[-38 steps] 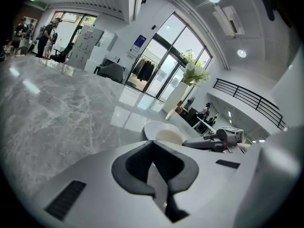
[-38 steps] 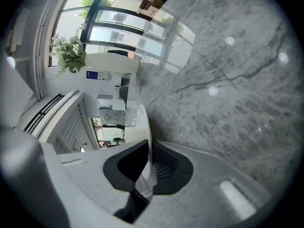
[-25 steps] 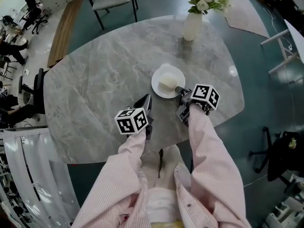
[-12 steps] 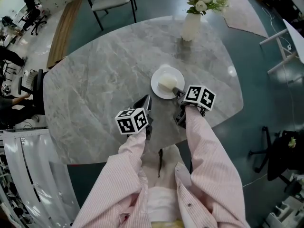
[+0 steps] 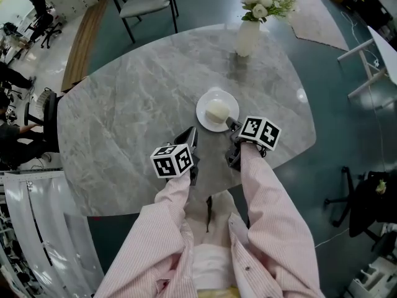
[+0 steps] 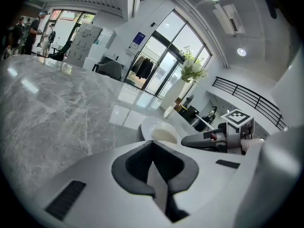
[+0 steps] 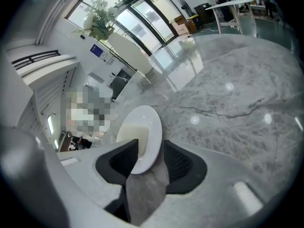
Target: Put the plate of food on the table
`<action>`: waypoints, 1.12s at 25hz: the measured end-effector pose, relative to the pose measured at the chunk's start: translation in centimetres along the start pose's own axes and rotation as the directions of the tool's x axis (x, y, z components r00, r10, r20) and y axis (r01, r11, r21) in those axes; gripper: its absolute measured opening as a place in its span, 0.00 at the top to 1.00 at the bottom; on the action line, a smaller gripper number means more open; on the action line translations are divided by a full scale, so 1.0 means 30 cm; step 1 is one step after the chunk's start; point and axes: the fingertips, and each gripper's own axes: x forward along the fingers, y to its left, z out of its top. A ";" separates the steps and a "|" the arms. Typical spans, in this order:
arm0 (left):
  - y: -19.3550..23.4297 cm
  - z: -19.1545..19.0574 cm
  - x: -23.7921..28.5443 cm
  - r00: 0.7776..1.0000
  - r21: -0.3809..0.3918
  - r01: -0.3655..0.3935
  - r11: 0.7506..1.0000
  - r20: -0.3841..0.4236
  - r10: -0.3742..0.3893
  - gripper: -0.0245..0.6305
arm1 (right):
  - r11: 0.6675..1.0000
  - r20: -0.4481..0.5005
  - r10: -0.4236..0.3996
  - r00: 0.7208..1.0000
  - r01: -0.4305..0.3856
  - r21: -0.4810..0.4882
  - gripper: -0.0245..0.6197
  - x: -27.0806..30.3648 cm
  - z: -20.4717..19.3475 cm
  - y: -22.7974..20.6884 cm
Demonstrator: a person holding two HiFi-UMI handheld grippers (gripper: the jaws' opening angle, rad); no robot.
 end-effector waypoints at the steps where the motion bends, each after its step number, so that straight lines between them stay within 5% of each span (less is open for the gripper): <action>1: -0.003 0.001 -0.004 1.000 0.001 0.002 1.000 0.003 -0.002 0.98 | 1.000 0.003 0.012 1.000 -0.012 0.013 0.72 -0.006 0.000 0.000; 7: -0.032 0.006 -0.030 1.000 0.013 0.017 1.000 0.023 -0.018 0.98 | 1.000 0.024 0.015 1.000 -0.015 -0.019 0.73 -0.051 0.012 -0.015; 16: -0.096 0.054 -0.141 0.997 0.101 0.024 0.995 0.074 -0.032 0.98 | 0.967 0.043 0.096 0.994 -0.082 -0.240 0.95 -0.156 0.006 0.074; 22: -0.138 0.104 -0.212 0.988 0.168 0.037 0.985 0.142 -0.062 0.98 | 0.926 0.057 0.163 0.985 -0.133 -0.355 0.95 -0.225 0.010 0.124; 28: -0.156 0.185 -0.294 0.975 0.241 0.008 0.970 0.212 -0.061 0.98 | 0.901 0.110 0.289 0.951 -0.232 -0.366 0.95 -0.322 0.032 0.190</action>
